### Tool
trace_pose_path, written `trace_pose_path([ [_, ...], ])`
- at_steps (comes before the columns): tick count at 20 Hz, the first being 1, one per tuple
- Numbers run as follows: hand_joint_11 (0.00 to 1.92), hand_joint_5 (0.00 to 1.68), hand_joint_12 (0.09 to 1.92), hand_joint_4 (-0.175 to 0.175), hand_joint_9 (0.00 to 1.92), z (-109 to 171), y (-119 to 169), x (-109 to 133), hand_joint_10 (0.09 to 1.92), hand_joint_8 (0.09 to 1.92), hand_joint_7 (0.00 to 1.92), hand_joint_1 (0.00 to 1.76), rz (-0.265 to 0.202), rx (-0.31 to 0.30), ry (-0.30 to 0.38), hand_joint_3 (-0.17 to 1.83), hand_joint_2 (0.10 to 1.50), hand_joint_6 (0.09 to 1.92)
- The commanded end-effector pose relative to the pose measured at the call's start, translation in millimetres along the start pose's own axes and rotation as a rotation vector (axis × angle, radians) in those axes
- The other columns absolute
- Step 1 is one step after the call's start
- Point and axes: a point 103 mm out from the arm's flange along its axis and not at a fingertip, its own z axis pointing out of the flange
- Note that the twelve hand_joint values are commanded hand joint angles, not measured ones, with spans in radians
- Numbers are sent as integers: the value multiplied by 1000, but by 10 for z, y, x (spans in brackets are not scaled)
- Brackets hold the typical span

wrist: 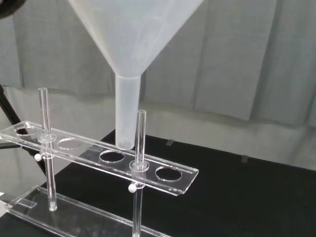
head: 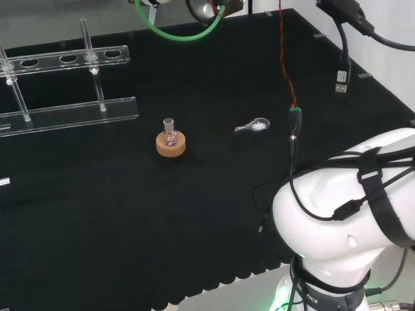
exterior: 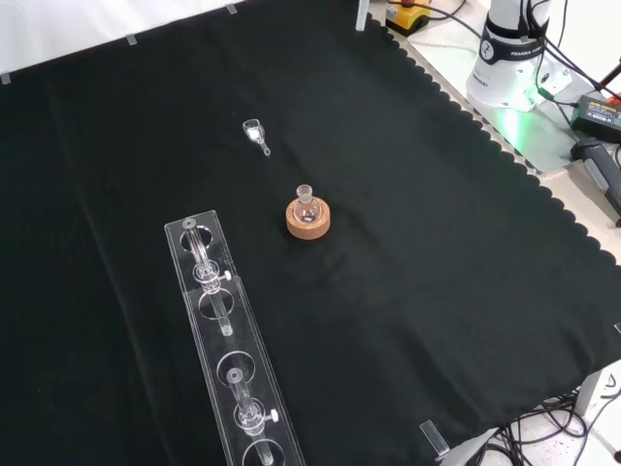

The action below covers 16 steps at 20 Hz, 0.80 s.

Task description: Place the funnel on the round-bottom flask.

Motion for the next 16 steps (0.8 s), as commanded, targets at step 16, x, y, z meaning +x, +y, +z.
trace_pose_path([
  [16,1920,1430,1215,-175,1920,764,-377,-182,836,895,1707,1225,79,124,-19,883,480,498],
])
